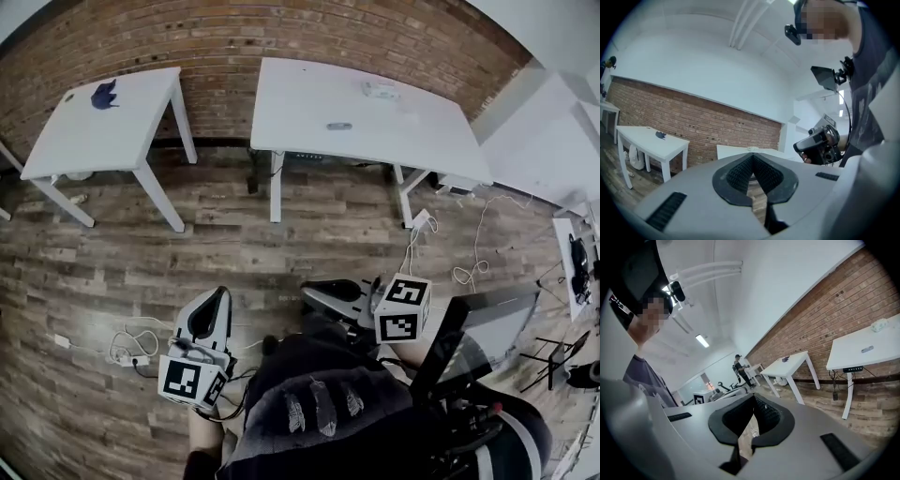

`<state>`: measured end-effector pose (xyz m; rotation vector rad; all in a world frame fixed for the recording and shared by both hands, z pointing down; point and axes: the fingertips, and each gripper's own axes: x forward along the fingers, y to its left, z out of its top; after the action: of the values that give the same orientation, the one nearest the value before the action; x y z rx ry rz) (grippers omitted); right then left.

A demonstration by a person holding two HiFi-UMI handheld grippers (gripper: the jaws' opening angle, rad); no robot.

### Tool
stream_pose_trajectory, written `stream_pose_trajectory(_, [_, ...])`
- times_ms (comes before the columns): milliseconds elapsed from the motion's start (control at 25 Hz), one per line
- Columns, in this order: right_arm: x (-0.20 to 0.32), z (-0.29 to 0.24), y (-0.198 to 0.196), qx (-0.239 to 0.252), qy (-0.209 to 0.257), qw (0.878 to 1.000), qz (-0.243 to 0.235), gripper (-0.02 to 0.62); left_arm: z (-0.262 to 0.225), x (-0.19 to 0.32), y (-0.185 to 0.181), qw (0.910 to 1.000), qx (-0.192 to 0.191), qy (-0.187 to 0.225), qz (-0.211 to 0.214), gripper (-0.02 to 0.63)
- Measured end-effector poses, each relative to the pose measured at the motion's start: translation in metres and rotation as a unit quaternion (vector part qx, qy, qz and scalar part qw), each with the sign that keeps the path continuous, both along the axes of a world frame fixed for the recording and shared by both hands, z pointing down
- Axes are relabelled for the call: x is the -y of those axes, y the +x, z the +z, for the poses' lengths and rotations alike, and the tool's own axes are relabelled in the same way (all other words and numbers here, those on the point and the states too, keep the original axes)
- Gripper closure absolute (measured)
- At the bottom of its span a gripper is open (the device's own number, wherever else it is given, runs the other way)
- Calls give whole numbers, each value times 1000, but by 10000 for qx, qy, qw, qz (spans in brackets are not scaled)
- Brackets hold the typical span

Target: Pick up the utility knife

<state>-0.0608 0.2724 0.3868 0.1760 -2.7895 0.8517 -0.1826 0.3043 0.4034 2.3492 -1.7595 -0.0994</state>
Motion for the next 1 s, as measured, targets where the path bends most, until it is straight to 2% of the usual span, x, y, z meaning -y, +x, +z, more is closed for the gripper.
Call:
stream_pose_trajectory(80, [5, 1, 3, -19, 13, 10000, 13, 595, 1, 6, 2, 10000, -53, -36, 22, 611])
stream_pose_trajectory(400, [41, 7, 12, 162, -60, 9996, 220, 595, -3, 47, 17, 9995, 197, -88, 230, 611])
stream_pose_trajectory(600, [75, 15, 27, 246, -267, 9984, 428, 595, -2, 81, 37, 9975, 456, -258, 473, 611])
stream_pose_trajectory(760, [109, 23, 38, 268, -420, 9974, 511, 595, -1, 114, 50, 9960, 519, -420, 595, 611])
stream_pose_trajectory(1000, [152, 35, 57, 452, -716, 9942, 669, 595, 4, 155, 76, 9897, 934, -703, 823, 611])
